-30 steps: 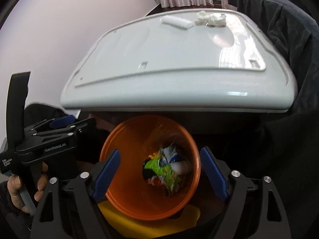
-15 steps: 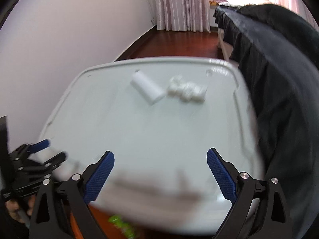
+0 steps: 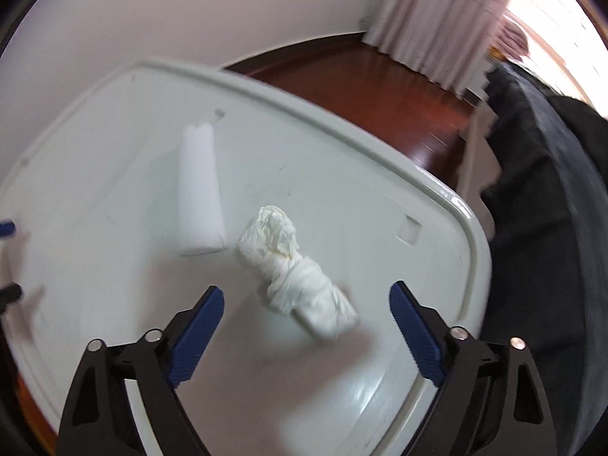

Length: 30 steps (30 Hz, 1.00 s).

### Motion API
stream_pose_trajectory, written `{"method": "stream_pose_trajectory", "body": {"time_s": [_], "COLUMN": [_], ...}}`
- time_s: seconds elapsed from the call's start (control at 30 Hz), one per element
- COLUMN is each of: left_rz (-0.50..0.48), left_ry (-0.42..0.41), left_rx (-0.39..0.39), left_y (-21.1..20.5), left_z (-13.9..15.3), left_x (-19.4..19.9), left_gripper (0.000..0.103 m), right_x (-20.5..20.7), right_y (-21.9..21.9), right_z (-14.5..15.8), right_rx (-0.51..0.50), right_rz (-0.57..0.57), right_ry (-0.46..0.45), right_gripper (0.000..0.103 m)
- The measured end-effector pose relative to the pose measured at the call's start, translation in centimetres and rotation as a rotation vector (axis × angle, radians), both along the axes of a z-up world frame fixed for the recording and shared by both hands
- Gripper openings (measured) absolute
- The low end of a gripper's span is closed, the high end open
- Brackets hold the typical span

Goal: Collect trash
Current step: 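Grasp the white tissue with the right tool while the left tool grasps the white foam roll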

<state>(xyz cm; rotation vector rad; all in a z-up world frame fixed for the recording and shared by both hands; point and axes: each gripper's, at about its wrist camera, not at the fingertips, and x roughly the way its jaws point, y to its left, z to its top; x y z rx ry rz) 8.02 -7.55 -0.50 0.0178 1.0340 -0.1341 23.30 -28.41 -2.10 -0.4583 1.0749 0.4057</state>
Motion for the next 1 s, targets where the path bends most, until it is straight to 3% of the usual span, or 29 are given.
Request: {"method": "stream_pose_trajectory", "body": {"time_s": [0.07, 0.13, 0.17, 0.23, 0.47, 0.67, 0.77, 0.83, 1.0], "left_rz": [-0.005, -0.006, -0.007, -0.002, 0.024, 0.068, 0.093, 0.117, 0.216], "left_ry": [-0.005, -0.001, 0.003, 0.01, 0.047, 0.059, 0.04, 0.036, 0.039], "left_rx": [0.013, 0.015, 0.012, 0.007, -0.039, -0.056, -0.056, -0.063, -0.089], "left_y": [-0.1, -0.1, 0.0, 0.2, 0.9, -0.4, -2.1, -3.6, -7.3], "left_z": [-0.1, -0.3, -0.4, -0.6, -0.8, -0.4, 0.5, 1.0, 1.3], "left_x": [0.0, 0.0, 0.1, 0.1, 0.6, 2.6, 4.8, 6.8, 12.1], "left_gripper": [0.082, 0.082, 0.082, 0.082, 0.082, 0.082, 0.082, 0.082, 0.082], "right_x": [1.1, 2.0, 2.4, 2.5, -0.9, -7.6, -11.4, -13.2, -13.3], "right_y": [0.1, -0.4, -0.8, -1.1, -1.2, -3.1, -4.4, -5.6, -8.9], "right_z": [-1.4, -1.7, -1.8, -1.6, -0.5, 4.7, 7.7, 8.3, 8.4], "right_rx": [-0.026, 0.054, 0.106, 0.136, 0.206, 0.499, 0.598, 0.6, 0.688], "right_rz": [0.009, -0.026, -0.056, -0.137, -0.382, -0.618, -0.674, -0.721, -0.8], "right_ry": [0.029, 0.069, 0.105, 0.107, 0.101, 0.055, -0.064, -0.132, -0.112], "right_gripper": [0.076, 0.068, 0.049, 0.041, 0.039, 0.039, 0.04, 0.04, 0.04]}}
